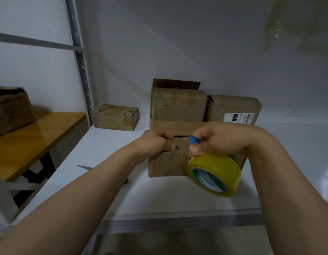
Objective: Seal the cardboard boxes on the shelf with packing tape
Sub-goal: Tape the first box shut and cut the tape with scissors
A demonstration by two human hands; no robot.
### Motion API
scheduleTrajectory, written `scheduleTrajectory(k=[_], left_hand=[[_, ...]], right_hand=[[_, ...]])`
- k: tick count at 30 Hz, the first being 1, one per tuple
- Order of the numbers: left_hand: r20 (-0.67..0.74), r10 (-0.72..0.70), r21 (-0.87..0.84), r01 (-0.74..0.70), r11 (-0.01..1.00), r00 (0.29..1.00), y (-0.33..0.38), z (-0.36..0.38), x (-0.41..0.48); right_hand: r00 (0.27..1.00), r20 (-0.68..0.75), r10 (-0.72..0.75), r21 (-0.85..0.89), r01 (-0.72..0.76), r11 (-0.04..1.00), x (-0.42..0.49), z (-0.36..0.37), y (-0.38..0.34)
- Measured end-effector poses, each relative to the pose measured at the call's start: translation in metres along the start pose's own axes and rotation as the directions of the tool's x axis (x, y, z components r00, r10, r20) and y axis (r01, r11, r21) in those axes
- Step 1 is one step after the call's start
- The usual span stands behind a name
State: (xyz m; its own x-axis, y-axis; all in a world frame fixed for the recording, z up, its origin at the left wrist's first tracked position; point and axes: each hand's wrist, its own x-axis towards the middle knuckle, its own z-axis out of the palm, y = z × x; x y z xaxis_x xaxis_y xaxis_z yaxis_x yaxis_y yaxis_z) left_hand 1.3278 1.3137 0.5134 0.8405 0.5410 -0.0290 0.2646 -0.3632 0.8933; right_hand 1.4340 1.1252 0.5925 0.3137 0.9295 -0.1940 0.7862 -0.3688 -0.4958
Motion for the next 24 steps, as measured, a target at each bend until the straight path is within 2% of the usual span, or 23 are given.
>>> scheduleTrajectory(k=[4,7,11,14,16,24], left_hand=[[-0.034,-0.004,-0.01,0.003,1.0,0.999,0.006,0.001,-0.005],[-0.048,0.11,-0.045,-0.112,0.993,0.993,0.011,-0.007,-0.014],[0.015,0.207,0.199,-0.205,0.958,0.978,0.013,-0.012,-0.021],[0.102,0.22,0.421,-0.242,0.874,0.97,0.01,-0.014,-0.026],[0.155,0.219,0.501,-0.268,0.823,0.963,0.006,-0.015,-0.03],[0.139,0.251,0.703,-0.274,0.656,0.958,0.006,-0.011,-0.034]], right_hand=[[1.0,-0.001,0.002,0.038,-0.002,0.999,-0.002,-0.001,0.003],[0.999,-0.031,-0.008,0.096,0.011,0.995,-0.003,-0.002,0.006],[0.996,-0.089,-0.012,0.156,0.026,0.987,-0.001,0.0,0.006],[0.995,-0.098,-0.003,0.159,0.019,0.987,0.0,0.001,0.005],[0.996,-0.091,0.009,0.163,0.006,0.987,-0.001,0.002,0.005],[0.998,-0.047,0.051,0.136,-0.044,0.99,-0.002,0.007,0.004]])
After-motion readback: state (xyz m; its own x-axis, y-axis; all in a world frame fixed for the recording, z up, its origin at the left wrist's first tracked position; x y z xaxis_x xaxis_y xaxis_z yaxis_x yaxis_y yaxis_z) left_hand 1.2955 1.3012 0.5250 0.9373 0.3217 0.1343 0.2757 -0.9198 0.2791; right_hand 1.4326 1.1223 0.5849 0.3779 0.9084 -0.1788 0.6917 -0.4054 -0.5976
